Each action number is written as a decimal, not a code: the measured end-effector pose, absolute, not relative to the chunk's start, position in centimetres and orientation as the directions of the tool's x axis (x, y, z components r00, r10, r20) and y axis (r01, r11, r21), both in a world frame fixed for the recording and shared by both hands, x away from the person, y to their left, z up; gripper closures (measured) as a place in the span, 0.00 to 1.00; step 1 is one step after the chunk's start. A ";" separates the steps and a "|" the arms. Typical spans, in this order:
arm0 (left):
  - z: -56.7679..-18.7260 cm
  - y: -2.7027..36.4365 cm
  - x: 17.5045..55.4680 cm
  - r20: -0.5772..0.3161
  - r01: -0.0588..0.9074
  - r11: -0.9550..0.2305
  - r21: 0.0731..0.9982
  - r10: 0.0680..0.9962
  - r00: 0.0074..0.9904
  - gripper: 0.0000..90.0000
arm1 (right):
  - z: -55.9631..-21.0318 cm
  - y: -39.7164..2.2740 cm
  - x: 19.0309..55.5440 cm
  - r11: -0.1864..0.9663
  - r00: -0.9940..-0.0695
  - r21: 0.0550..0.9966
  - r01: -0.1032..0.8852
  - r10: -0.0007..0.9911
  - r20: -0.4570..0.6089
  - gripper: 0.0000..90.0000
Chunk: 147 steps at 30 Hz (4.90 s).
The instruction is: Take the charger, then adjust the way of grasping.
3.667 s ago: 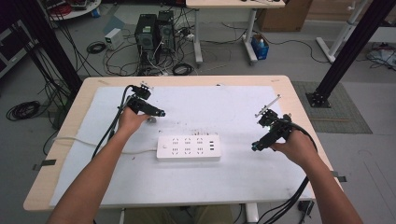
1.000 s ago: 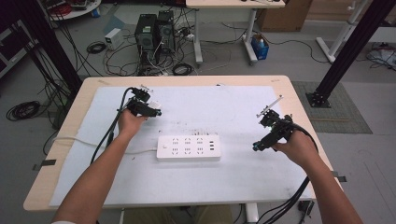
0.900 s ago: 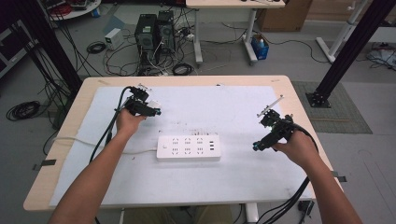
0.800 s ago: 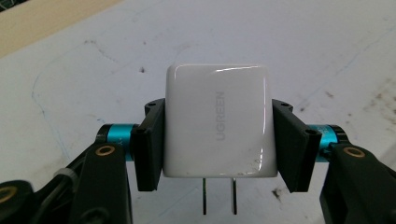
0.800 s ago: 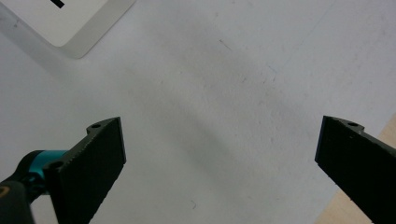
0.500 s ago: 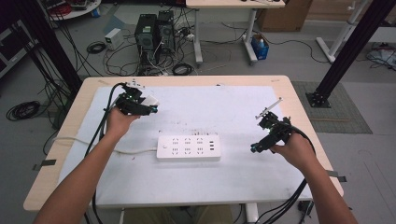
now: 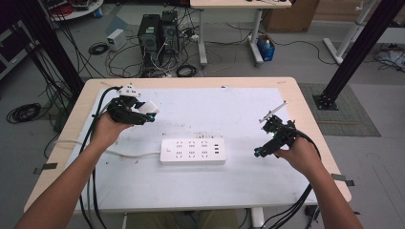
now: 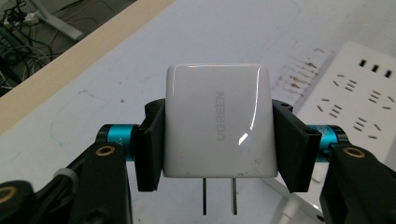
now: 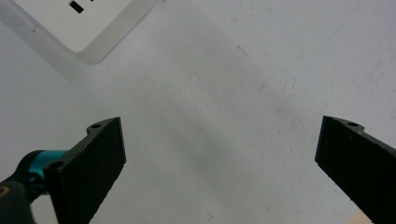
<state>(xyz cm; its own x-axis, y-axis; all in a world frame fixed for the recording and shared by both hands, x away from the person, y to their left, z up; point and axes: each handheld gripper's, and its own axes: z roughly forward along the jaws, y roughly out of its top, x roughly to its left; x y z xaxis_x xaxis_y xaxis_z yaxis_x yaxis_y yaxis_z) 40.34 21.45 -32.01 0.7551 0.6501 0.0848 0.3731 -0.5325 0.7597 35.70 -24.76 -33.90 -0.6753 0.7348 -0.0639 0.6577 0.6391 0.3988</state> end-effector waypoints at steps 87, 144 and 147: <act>-30.6 15.0 34.3 0.135 0.050 -0.603 0.796 0.258 0.957 0.47 | -31.5 -21.7 34.1 0.459 -0.650 0.601 0.655 0.748 0.137 0.01; -32.4 7.8 34.2 0.113 -0.005 -0.560 0.829 0.157 0.981 0.47 | -31.8 -18.9 34.8 0.154 -0.496 0.492 0.857 0.506 0.706 0.02; -32.5 7.5 34.3 0.115 -0.010 -0.560 0.829 0.151 0.982 0.47 | -31.9 -18.6 34.9 0.158 -0.496 0.488 0.858 0.503 0.708 0.02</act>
